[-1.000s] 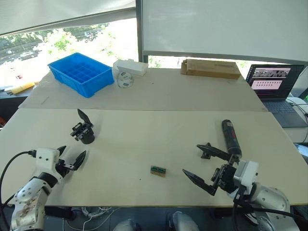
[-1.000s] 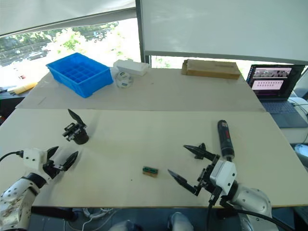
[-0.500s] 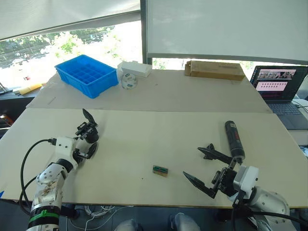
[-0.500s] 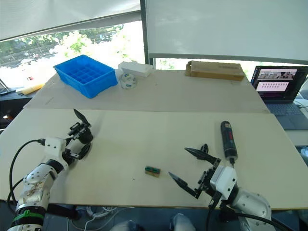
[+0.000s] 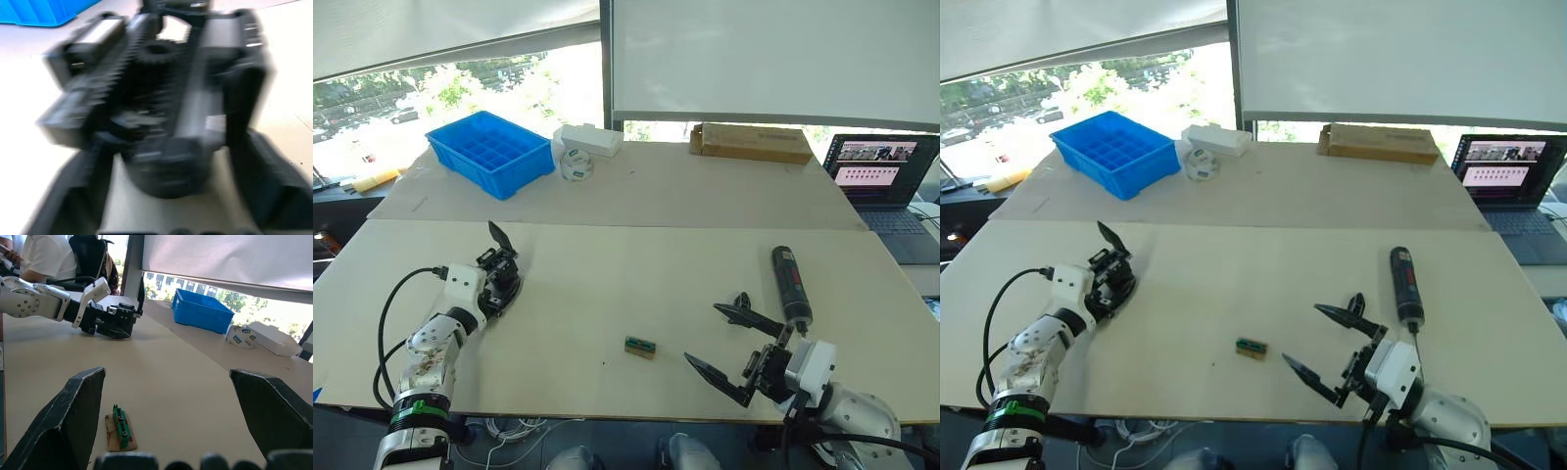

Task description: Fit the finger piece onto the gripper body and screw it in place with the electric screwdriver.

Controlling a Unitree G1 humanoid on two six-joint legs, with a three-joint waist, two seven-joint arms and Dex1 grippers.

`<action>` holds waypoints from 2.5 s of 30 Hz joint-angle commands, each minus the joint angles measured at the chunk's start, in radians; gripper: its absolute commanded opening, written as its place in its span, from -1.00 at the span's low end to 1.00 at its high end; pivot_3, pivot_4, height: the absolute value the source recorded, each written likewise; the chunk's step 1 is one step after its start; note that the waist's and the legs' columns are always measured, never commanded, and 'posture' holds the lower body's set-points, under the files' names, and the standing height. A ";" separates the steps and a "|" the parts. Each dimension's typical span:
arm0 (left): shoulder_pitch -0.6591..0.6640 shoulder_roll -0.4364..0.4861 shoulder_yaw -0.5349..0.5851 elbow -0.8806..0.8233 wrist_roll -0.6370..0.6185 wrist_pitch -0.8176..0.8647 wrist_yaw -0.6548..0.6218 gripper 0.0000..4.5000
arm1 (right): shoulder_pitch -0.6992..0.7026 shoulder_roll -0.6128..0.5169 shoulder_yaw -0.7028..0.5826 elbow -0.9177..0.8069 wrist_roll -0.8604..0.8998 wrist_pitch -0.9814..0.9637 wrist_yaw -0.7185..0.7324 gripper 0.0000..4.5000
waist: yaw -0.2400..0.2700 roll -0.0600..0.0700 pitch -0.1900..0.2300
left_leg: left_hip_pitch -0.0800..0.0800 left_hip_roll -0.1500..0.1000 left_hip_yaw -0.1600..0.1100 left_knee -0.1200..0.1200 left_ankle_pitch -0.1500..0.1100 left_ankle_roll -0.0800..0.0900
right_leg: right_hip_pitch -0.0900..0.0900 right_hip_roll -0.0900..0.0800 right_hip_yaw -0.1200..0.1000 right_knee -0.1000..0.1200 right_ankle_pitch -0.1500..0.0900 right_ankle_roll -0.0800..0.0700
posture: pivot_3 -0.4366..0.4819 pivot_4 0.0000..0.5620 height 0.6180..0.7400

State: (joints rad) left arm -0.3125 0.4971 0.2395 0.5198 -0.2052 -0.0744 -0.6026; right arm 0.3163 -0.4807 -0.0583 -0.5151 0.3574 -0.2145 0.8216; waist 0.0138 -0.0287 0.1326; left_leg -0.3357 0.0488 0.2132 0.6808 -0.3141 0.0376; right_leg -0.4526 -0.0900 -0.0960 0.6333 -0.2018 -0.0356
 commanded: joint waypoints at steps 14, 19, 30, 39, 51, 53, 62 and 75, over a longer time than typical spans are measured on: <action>0.121 -0.149 -0.288 -0.569 -0.044 0.160 -0.099 0.04 | 0.142 -0.075 -0.141 -0.080 0.055 -0.038 0.025 1.00 | -0.003 -0.003 0.002 | -0.003 -0.002 -0.001 0.002 0.000 0.002 | -0.001 0.000 0.002 -0.002 -0.001 0.003 | -0.05 -0.47 1.00; 0.078 -0.209 -0.403 -0.530 0.043 0.163 -0.070 0.04 | 0.178 -0.069 -0.173 -0.105 0.056 -0.035 0.014 1.00 | -0.011 -0.003 0.002 | -0.002 0.001 -0.004 0.002 0.000 0.001 | 0.000 0.000 0.004 -0.002 -0.004 0.008 | -0.05 -0.47 1.00; 0.020 -0.236 -0.488 -0.447 0.132 0.168 -0.073 0.04 | 0.209 -0.062 -0.182 -0.152 0.050 -0.020 -0.015 1.00 | -0.002 -0.003 0.002 | -0.006 -0.001 -0.012 0.002 0.000 0.003 | 0.000 0.001 0.001 -0.003 -0.001 0.002 | -0.05 -0.47 1.00; 0.067 -0.210 -0.463 -0.449 0.093 0.187 -0.114 0.89 | 0.199 -0.057 -0.164 -0.150 0.034 -0.020 -0.034 1.00 | -0.003 -0.002 0.002 | -0.010 -0.001 -0.015 0.007 -0.001 0.005 | 0.000 0.000 -0.001 -0.002 -0.003 0.006 | -0.05 -0.47 1.00; -0.008 -0.065 -0.365 -0.290 -0.035 0.169 -0.359 0.98 | 0.197 -0.052 -0.158 -0.146 0.024 -0.023 -0.046 1.00 | -0.004 -0.001 0.001 | -0.009 0.000 -0.015 0.009 0.000 0.005 | 0.001 0.000 -0.002 -0.001 -0.005 0.008 | -0.05 -0.47 1.00; -0.058 -0.056 -0.374 -0.225 -0.035 0.136 -0.421 0.98 | 0.196 -0.051 -0.157 -0.147 0.022 -0.022 -0.048 1.00 | -0.003 -0.001 0.001 | -0.010 0.000 -0.016 0.010 -0.001 0.005 | 0.001 0.001 -0.003 -0.001 -0.005 0.008 | -0.05 -0.47 1.00; -0.333 -0.102 -0.418 0.188 0.021 -0.041 -0.654 0.98 | 0.186 -0.050 -0.149 -0.157 0.016 -0.010 -0.057 1.00 | -0.002 -0.001 0.001 | -0.017 -0.001 -0.018 0.017 -0.002 0.007 | 0.000 0.001 -0.007 -0.001 -0.001 0.005 | -0.05 -0.47 1.00; -0.527 -0.225 -0.410 0.532 0.088 -0.215 -0.795 0.98 | 0.222 -0.051 -0.156 -0.213 -0.008 0.013 -0.099 1.00 | -0.002 -0.001 0.001 | -0.020 -0.002 -0.020 0.023 -0.004 0.011 | 0.001 0.000 -0.009 -0.002 0.000 0.007 | -0.05 -0.47 1.00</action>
State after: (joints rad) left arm -0.8242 0.2819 -0.1766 1.0383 -0.1233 -0.2619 -1.3844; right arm 0.5336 -0.5306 -0.2025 -0.6813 0.3503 -0.2072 0.7357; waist 0.0117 -0.0300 0.1336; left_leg -0.3561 0.0472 0.1930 0.7039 -0.3187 0.0495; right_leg -0.4520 -0.0897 -0.1046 0.6313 -0.2019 -0.0286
